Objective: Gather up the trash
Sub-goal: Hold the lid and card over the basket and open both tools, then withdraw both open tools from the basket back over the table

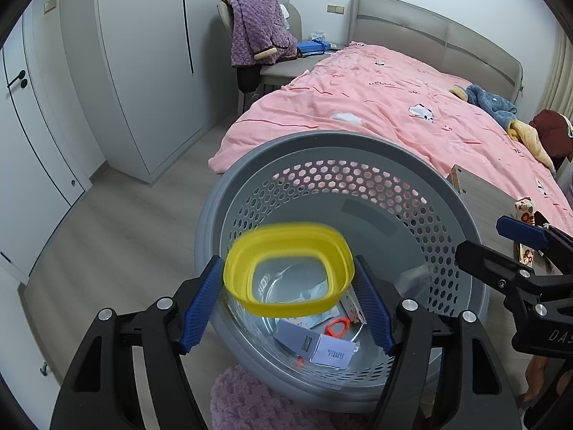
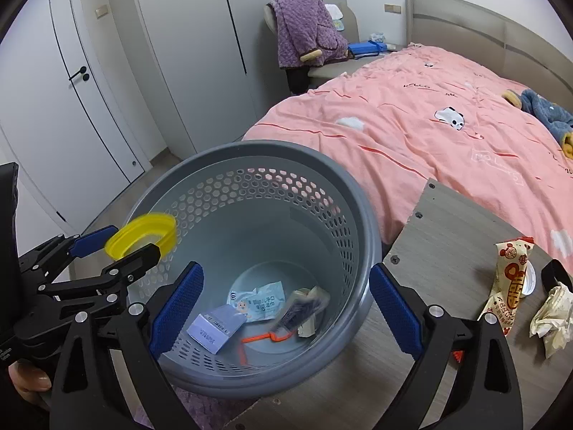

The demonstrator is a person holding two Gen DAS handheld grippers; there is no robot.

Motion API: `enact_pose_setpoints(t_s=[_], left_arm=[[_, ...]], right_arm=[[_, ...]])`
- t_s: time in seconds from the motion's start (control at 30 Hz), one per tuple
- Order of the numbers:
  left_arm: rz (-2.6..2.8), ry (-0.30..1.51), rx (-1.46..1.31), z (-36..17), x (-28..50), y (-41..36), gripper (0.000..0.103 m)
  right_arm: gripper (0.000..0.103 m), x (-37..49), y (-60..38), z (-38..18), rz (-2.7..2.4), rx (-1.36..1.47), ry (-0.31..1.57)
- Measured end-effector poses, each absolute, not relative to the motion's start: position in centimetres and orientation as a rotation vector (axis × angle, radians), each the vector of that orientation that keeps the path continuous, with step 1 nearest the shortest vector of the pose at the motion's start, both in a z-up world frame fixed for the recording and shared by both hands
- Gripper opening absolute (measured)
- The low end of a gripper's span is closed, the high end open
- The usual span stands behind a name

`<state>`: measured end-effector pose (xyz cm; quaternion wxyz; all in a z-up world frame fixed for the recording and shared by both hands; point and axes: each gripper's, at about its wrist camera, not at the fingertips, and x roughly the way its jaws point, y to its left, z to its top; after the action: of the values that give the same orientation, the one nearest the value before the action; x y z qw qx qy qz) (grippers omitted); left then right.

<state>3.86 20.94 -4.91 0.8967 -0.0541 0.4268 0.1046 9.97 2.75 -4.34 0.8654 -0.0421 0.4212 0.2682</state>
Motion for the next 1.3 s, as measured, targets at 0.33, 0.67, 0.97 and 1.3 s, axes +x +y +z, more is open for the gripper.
enact_pose_setpoints(t_s=[0.33, 0.67, 0.97, 1.3], left_arm=[[0.228, 0.881, -0.115, -4.7, 3.4, 20.9, 0.072], [0.238, 0.878, -0.115, -4.4, 2.9, 20.8, 0.072], [0.242, 0.867, -0.114, -3.7, 2.2, 20.8, 0.073], [0.238, 0.856, -0.109, -3.1, 1.6, 20.4, 0.073]], right_arm=[[0.092, 9.9, 2.1, -4.2, 0.555, -0.073, 0.878], [0.092, 9.7, 1.7, -3.9, 0.553, -0.065, 0.871], [0.092, 9.1, 1.6, -3.6, 0.553, -0.065, 0.860], [0.092, 8.5, 1.0, -3.2, 0.550, -0.061, 0.851]])
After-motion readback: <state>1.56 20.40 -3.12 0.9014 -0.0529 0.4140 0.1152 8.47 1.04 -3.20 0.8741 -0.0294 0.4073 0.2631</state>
